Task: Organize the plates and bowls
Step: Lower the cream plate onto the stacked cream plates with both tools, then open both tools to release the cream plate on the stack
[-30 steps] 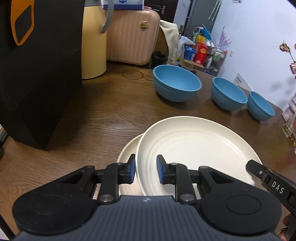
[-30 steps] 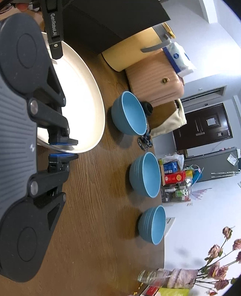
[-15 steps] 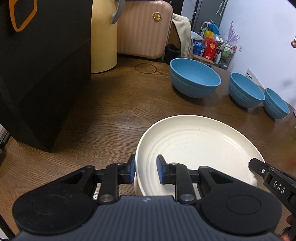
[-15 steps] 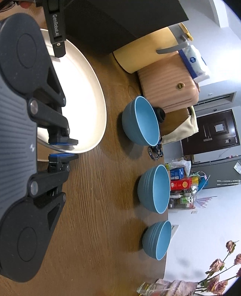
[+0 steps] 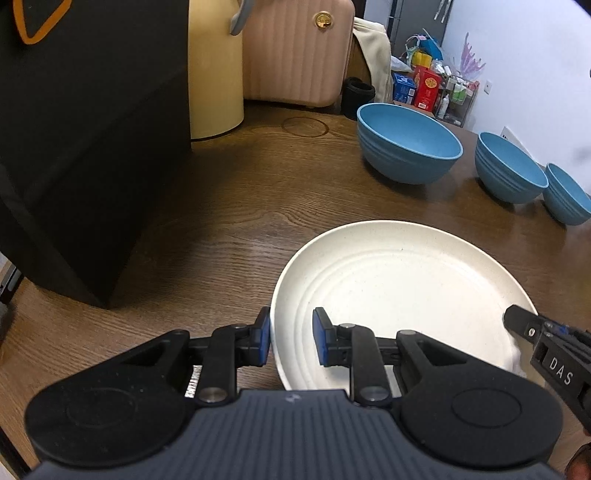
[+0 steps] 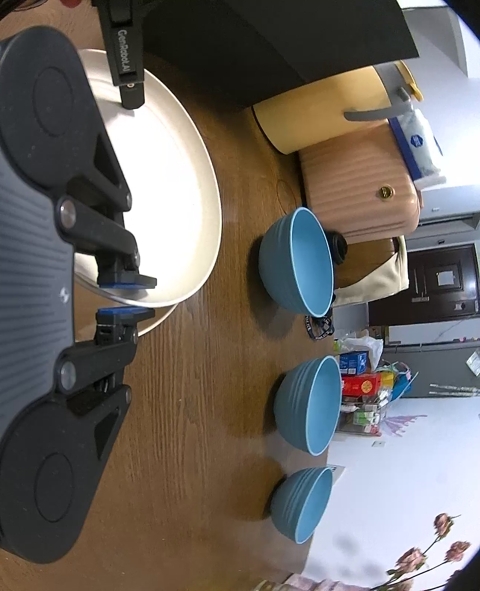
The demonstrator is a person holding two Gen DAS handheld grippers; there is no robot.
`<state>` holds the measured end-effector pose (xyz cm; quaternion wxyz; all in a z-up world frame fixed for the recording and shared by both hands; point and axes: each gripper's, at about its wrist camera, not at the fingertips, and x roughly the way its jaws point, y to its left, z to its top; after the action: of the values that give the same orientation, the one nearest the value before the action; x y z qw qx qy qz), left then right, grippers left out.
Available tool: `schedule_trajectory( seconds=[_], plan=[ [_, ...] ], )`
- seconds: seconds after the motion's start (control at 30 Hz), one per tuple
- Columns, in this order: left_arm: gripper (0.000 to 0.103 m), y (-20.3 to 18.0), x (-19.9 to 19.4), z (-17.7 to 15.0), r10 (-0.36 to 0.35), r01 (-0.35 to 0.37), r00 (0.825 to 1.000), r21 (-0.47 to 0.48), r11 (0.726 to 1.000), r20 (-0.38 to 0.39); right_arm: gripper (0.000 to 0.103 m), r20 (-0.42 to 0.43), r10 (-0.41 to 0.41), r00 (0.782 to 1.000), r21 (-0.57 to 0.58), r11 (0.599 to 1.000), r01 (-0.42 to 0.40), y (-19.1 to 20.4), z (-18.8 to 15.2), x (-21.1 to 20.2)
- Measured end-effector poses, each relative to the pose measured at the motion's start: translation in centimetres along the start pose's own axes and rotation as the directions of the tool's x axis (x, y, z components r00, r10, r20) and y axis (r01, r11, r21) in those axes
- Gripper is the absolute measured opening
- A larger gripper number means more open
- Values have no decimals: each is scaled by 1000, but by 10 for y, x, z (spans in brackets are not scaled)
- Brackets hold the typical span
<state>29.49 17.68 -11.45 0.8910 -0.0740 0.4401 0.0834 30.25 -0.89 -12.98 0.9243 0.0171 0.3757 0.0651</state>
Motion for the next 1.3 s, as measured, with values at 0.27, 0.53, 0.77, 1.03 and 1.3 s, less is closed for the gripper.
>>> schedule_trajectory(
  seconds=[0.27, 0.53, 0.77, 1.03, 1.3],
  plan=[
    [23, -16, 1, -5, 19, -20, 1000, 90, 996, 12, 10, 18, -38, 999, -48, 998, 39, 0, 0, -7],
    [23, -31, 8, -23, 49, -47, 999, 182, 982, -4, 11, 5, -95, 995, -123, 988, 95, 3, -11, -7],
    [23, -35, 9, -28, 68, -68, 998, 211, 975, 10, 11, -23, -101, 995, -118, 988, 98, -3, -22, 2],
    [23, -38, 12, -28, 100, -106, 994, 230, 967, 38, 13, 25, -99, 995, -133, 986, 101, 1, -32, 8],
    [23, -37, 16, -23, 124, -131, 991, 233, 964, 44, 14, 52, -85, 995, -135, 987, 92, 3, -33, 12]
  ],
)
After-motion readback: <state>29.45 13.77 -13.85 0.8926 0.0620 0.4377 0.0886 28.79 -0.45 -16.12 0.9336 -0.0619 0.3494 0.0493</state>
